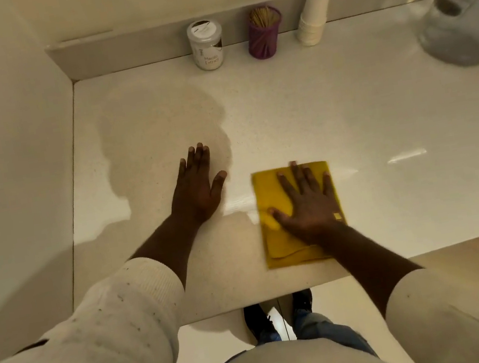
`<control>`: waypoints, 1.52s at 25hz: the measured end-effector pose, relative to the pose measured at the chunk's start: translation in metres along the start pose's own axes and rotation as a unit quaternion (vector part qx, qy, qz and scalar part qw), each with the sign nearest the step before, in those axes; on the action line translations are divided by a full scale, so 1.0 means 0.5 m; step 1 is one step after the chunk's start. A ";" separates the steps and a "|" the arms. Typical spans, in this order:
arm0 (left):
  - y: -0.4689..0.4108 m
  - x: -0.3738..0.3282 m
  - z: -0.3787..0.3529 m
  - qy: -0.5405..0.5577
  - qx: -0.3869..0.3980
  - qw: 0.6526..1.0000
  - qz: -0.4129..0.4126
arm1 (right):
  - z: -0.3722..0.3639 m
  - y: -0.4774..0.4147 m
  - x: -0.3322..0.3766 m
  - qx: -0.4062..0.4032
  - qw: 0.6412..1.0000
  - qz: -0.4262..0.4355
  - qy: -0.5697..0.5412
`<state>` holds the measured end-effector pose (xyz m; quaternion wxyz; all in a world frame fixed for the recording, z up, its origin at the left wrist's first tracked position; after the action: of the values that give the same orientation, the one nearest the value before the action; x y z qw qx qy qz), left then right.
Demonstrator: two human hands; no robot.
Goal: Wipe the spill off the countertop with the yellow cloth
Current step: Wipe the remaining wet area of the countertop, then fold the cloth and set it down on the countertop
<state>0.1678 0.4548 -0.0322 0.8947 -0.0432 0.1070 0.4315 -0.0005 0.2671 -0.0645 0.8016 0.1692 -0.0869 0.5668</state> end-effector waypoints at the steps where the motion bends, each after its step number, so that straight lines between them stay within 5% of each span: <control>1: -0.006 -0.014 0.000 0.007 -0.002 1.000 -0.005 | -0.019 0.007 0.046 0.011 0.999 0.039 -0.001; 6: -0.045 -0.090 -0.013 0.002 0.005 0.999 -0.038 | -0.045 0.013 0.113 0.002 0.991 0.137 -0.013; 17: -0.200 -0.320 -0.069 -0.027 0.031 0.993 -0.112 | 0.132 -0.180 -0.188 -0.035 0.997 0.064 0.000; 22: -0.261 -0.381 -0.059 -0.079 -0.022 0.994 -0.074 | 0.177 -0.225 -0.237 -0.028 0.995 0.077 -0.062; 31: -0.281 -0.395 -0.041 -0.092 0.006 0.996 -0.002 | 0.253 -0.274 -0.314 -0.070 0.993 0.052 -0.077; 38: -0.247 -0.410 0.004 -0.060 -0.065 0.996 -0.025 | 0.288 -0.251 -0.309 -0.110 0.990 0.057 -0.073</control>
<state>0.1407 0.2216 0.0148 0.9054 -0.0776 0.0238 0.4167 0.0721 0.0402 -0.0040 0.7733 0.1155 -0.2168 0.5846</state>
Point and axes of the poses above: each hand's wrist, its own y-axis away from the middle knuckle, its own z-axis out of the back of the hand, x = y × z, the point moved 9 cm from there along -y, towards the middle knuckle, and after that the axes turned 10 degrees about -y, right-handed, at the moved point
